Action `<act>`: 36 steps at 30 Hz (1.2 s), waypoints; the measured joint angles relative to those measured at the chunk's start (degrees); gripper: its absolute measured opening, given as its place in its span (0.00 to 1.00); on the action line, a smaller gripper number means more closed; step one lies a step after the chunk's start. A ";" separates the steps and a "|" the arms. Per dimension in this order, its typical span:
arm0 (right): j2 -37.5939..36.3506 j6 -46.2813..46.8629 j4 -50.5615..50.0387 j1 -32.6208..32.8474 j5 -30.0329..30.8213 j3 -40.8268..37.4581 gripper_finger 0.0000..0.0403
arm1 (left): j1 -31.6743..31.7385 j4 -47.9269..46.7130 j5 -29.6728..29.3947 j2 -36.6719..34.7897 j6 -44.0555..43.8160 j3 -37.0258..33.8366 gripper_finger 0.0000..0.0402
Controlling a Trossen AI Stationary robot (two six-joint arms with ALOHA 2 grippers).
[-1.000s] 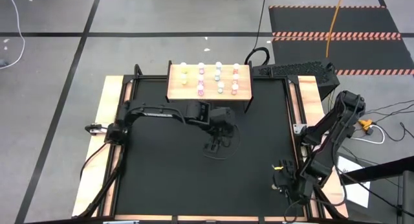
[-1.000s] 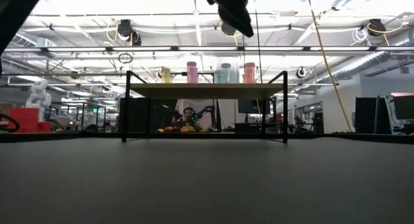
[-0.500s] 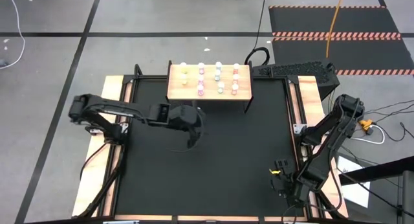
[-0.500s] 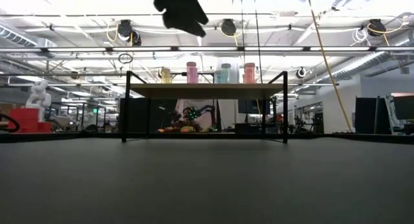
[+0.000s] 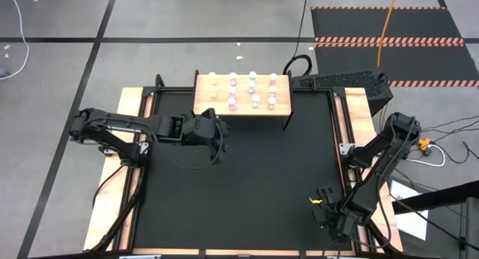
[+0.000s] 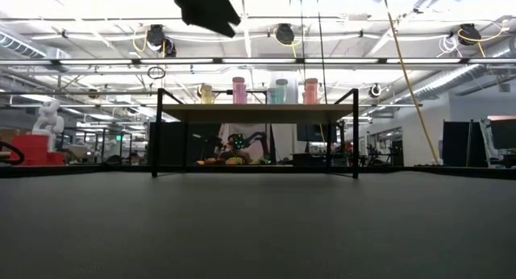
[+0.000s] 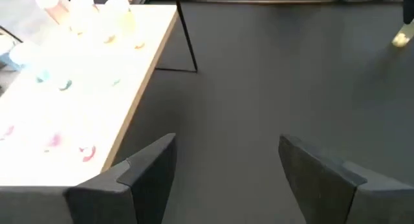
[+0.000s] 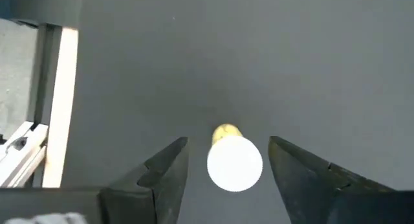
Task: Pick and place medicine bottles onto shelf by color
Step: Put the yellow pill bottle on the shelf aligned with the other yellow pill bottles
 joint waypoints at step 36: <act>-3.96 -24.00 -16.15 -25.76 -7.73 12.84 0.28 | 3.83 -13.67 -25.33 -29.37 -14.10 0.32 0.67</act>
